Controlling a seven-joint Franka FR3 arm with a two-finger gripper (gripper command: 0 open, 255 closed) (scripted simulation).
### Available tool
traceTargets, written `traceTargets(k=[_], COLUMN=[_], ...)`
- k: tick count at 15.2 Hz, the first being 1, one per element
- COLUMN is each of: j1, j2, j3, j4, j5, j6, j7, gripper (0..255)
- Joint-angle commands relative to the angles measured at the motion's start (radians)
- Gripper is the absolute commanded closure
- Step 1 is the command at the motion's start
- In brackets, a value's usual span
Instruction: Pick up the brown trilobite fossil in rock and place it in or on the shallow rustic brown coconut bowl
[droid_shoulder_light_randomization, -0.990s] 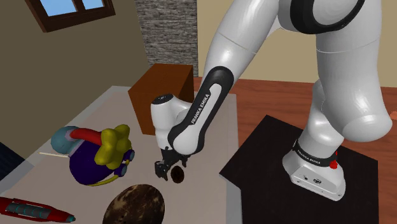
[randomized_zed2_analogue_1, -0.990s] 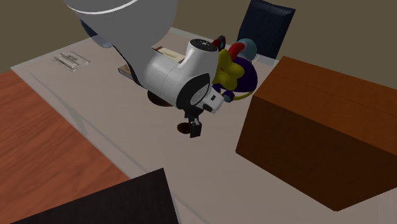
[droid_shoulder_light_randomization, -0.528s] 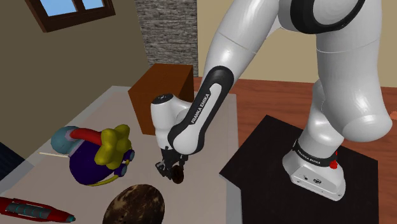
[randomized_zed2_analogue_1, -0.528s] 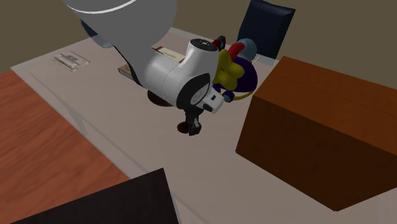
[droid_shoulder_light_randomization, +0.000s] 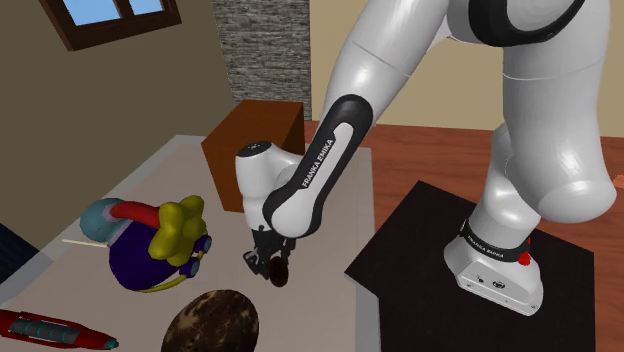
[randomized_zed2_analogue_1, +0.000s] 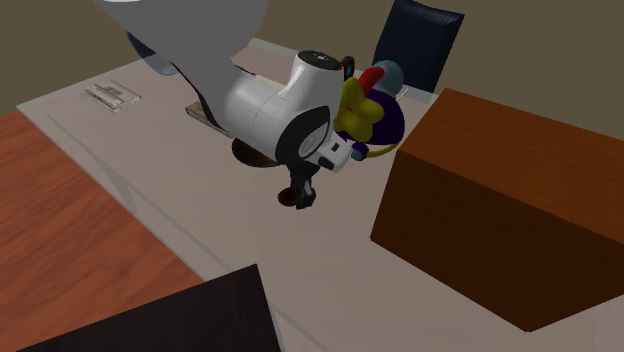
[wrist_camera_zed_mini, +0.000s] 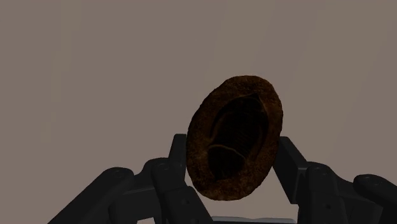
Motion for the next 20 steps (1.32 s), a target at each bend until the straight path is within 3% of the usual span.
traceTargets(k=[1,20], j1=[-0.003,-0.004], j2=[-0.023,-0.203], j3=[0.002,0.02], j4=[-0.001,0.04], j5=[0.002,0.015], j6=[-0.022,-0.238], j7=[0.0,0.034], gripper=[255,255])
